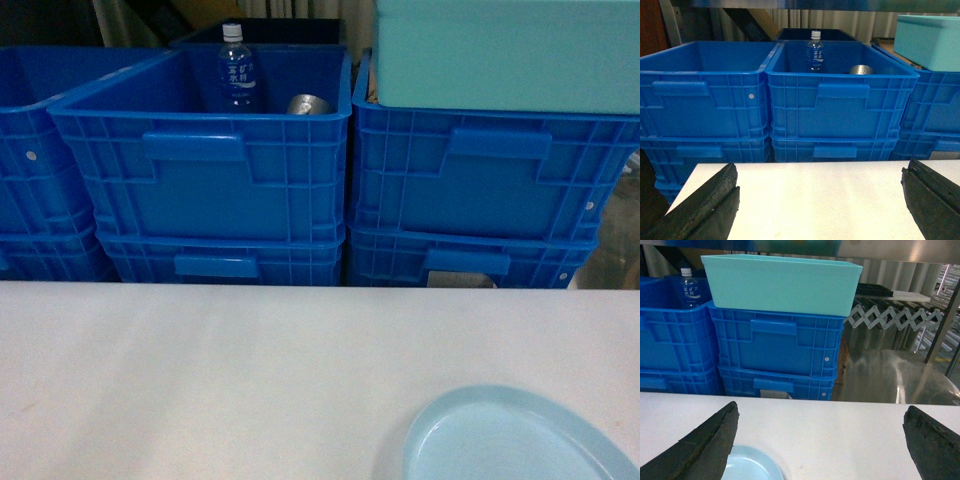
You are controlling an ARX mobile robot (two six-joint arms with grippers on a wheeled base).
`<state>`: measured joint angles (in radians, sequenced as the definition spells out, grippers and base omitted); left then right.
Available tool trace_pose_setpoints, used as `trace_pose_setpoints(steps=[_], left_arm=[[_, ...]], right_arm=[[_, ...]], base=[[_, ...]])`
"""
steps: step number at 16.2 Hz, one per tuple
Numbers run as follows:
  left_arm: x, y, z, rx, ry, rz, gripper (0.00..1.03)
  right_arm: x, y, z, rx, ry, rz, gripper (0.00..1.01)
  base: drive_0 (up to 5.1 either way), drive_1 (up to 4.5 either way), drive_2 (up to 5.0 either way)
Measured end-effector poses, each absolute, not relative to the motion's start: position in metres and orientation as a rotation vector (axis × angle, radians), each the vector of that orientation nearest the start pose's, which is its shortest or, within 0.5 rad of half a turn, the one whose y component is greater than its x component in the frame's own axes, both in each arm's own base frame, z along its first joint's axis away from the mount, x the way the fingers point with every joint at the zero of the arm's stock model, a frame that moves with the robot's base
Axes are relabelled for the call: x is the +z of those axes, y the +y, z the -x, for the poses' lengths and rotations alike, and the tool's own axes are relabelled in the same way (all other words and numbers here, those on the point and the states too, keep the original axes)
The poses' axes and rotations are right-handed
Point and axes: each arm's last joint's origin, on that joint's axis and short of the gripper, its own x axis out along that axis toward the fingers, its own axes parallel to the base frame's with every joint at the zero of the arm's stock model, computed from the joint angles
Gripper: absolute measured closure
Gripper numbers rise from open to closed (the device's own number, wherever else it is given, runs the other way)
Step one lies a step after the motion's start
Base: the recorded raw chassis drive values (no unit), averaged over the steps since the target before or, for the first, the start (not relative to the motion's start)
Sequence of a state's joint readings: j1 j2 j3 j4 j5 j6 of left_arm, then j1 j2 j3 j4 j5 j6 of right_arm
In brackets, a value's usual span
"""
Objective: Place blue tray on left shelf second layer neatly
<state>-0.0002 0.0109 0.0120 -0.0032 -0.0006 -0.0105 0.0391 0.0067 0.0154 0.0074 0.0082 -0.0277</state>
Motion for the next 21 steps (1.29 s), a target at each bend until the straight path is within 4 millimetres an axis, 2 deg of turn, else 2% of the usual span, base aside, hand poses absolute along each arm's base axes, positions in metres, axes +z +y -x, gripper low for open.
trace_pose_setpoints(steps=[8, 10, 12, 13, 15, 17, 21], left_arm=[[0.166, 0.000, -0.098, 0.000, 0.002, 0.010, 0.05], [0.166, 0.000, -0.098, 0.000, 0.002, 0.010, 0.05], [0.166, 0.000, -0.098, 0.000, 0.002, 0.010, 0.05], [0.166, 0.000, -0.098, 0.001, 0.002, 0.010, 0.05], [0.166, 0.000, -0.098, 0.000, 0.002, 0.010, 0.05], [0.166, 0.000, -0.098, 0.000, 0.002, 0.010, 0.05], [0.166, 0.000, -0.098, 0.000, 0.002, 0.010, 0.05]], right_arm=[[0.169, 0.004, -0.097, 0.030, -0.017, 0.027, 0.03], [0.163, 0.000, -0.100, 0.062, 0.061, -0.002, 0.03], [0.157, -0.012, -0.116, 0.094, 0.189, -0.166, 0.03], [0.161, -0.019, -0.130, 0.146, 0.233, -0.265, 0.03], [0.172, -0.032, -0.170, 0.259, 0.393, -0.449, 0.03], [0.148, -0.049, -0.212, 0.252, 0.618, -0.552, 0.03], [0.126, -0.061, -0.230, 0.201, 0.770, -0.555, 0.03]], base=[[0.0, 0.00, 0.0], [0.0, 0.00, 0.0], [0.0, 0.00, 0.0], [0.0, 0.00, 0.0], [0.0, 0.00, 0.0], [0.0, 0.00, 0.0], [0.0, 0.00, 0.0]])
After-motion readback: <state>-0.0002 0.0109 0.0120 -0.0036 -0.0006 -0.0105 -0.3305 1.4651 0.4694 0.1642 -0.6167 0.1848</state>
